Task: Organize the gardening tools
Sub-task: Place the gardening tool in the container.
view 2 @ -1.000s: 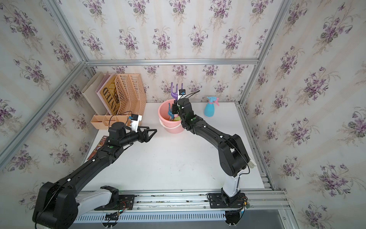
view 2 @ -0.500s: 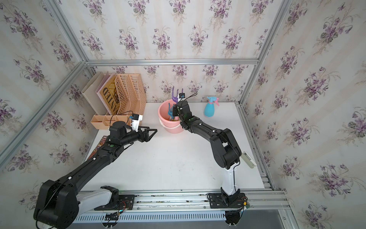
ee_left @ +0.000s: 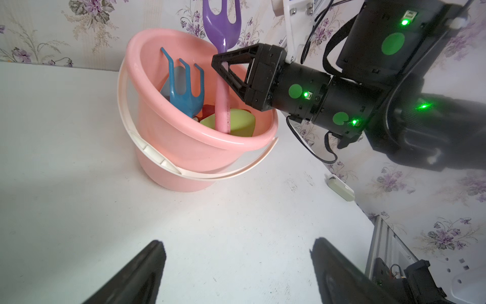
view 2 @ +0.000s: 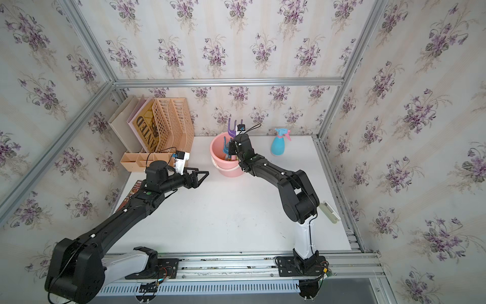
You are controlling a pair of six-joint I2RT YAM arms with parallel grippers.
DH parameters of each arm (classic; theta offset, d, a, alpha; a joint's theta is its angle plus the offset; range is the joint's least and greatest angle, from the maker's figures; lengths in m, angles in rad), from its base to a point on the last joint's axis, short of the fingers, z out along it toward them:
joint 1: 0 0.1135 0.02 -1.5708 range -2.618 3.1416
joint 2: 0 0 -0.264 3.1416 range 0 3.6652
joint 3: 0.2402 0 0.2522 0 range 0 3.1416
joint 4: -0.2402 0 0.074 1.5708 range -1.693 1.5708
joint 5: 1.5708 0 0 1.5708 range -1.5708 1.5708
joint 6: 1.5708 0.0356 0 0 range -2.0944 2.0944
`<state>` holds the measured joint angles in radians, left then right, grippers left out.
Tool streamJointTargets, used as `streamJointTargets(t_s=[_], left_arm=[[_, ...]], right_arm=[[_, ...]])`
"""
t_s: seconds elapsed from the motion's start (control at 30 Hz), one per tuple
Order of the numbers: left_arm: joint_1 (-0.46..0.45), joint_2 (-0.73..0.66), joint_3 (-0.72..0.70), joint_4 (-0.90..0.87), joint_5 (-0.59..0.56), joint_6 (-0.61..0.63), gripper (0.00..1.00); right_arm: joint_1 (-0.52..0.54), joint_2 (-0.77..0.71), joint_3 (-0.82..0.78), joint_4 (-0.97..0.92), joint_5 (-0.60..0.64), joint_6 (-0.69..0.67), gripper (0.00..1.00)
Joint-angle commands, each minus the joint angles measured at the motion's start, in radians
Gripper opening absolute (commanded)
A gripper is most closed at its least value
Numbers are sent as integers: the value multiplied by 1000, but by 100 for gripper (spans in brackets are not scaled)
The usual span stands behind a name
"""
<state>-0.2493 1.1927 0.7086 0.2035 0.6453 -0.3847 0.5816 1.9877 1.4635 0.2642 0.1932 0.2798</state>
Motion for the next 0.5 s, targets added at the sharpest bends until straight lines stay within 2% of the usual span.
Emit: streamJointTargets(t_s=[0.0,0.13,0.33,0.47], left_arm=[[1,1,5,13,-1,13,91],[1,1,3,13,-2,13,91],[1,-1,2,11,-7,14,91],[1,5,4,3,-27,18,92]], right_arm=[[0,2,-2,-33,5,9,34],[0,1,4,-36,10,7,42],[-1,-23,-12,-14,2,5,45],[0,-101,-71,46,-12,1,54]])
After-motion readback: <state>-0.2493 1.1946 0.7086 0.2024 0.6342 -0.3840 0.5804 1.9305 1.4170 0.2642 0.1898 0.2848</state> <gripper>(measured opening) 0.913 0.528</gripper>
